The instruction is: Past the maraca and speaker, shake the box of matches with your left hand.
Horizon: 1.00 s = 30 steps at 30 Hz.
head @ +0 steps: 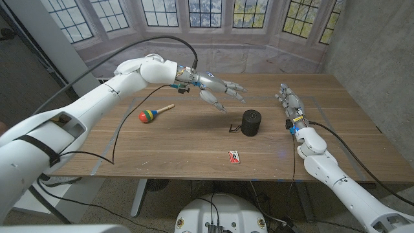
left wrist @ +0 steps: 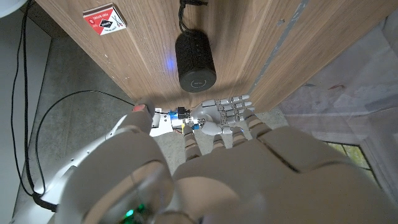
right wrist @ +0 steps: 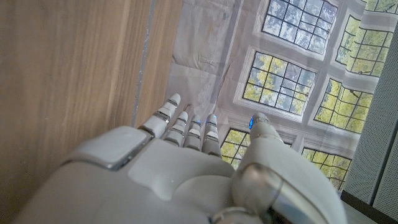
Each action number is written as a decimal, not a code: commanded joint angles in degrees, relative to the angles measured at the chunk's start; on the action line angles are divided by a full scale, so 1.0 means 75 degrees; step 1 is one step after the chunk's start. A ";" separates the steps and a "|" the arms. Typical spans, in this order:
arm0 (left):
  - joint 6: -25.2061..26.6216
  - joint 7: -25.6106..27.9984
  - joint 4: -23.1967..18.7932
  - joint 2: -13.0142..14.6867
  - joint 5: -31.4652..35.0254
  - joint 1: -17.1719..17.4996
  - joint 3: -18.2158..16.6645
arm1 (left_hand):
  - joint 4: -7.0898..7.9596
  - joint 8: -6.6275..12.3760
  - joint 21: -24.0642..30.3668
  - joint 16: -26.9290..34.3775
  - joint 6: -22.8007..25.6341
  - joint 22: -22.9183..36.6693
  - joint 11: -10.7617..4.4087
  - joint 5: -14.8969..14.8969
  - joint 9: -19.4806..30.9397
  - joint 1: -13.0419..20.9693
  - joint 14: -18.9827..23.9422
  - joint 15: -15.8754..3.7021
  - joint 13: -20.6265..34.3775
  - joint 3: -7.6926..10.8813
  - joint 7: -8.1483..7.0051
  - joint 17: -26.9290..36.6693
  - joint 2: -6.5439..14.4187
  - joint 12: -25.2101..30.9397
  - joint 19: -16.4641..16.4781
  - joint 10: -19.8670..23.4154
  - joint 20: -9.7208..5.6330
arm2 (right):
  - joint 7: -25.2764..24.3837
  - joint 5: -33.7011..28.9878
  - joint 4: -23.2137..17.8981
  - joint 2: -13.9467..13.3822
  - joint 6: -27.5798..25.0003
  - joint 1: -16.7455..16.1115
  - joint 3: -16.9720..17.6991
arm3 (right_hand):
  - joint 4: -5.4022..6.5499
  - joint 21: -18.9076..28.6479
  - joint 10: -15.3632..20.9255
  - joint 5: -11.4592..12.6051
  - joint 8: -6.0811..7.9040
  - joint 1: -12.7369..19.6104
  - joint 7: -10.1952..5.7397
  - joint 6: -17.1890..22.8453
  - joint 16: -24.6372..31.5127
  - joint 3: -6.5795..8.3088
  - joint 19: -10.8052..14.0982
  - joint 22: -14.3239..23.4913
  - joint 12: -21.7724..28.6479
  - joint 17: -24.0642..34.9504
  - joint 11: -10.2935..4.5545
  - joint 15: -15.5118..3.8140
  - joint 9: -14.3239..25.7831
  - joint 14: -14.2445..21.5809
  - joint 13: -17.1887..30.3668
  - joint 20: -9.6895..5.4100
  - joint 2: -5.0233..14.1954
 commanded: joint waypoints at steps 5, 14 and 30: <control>-0.0232 -0.0506 -0.0387 -0.0113 0.0253 -0.0232 0.0165 | 0.0016 0.0016 0.0017 0.0008 0.0004 0.0007 -0.0078 -0.0035 0.0024 0.0159 -0.0330 -0.0054 0.0042 0.0064 0.0000 0.0036 -0.0051 0.0042 -0.0018 -0.0148 -0.0032 | -0.0062 0.0106 -0.0149 -0.0064 0.0006 -0.0214 0.0128 | -0.0019 0.0029 0.0024 -0.0003 0.0039 0.0086 0.0009 0.0048 0.0075 0.0025 0.0054 0.0028 0.0052 0.0019 0.0012 -0.0045 0.0027 0.0098 0.0026 -0.0311 -0.0008; -0.0354 -0.0657 -0.0211 -0.0334 0.0220 -0.0353 0.0308 | 0.0026 0.0025 0.0015 0.0011 0.0023 0.0008 -0.0086 -0.0052 0.0027 0.0206 -0.0334 -0.0046 0.0045 0.0048 0.0000 0.0037 -0.0106 0.0043 -0.0025 -0.0160 -0.0014 | -0.0051 0.0130 -0.0120 -0.0105 -0.0037 -0.0177 0.0175 | -0.0022 0.0031 0.0025 -0.0004 0.0039 0.0089 0.0033 0.0063 0.0080 0.0027 0.0066 0.0028 0.0053 0.0010 0.0023 -0.0039 0.0029 0.0103 0.0027 -0.0302 -0.0011; -0.0788 -0.0437 -0.0203 -0.0569 0.0699 -0.0273 0.0434 | 0.0061 0.0101 0.0046 0.0051 0.0225 0.0015 -0.0115 -0.0088 0.0042 0.0316 -0.0226 -0.0073 0.0046 0.0002 0.0013 0.0038 -0.0228 0.0086 0.0059 -0.0071 -0.0003 | -0.0169 0.0034 -0.0237 -0.0255 -0.0161 -0.0186 0.0234 | -0.0036 0.0036 0.0065 -0.0004 0.0051 0.0104 0.0049 0.0114 0.0092 0.0032 0.0092 0.0029 0.0068 -0.0006 0.0042 -0.0019 0.0031 0.0130 0.0028 -0.0305 -0.0020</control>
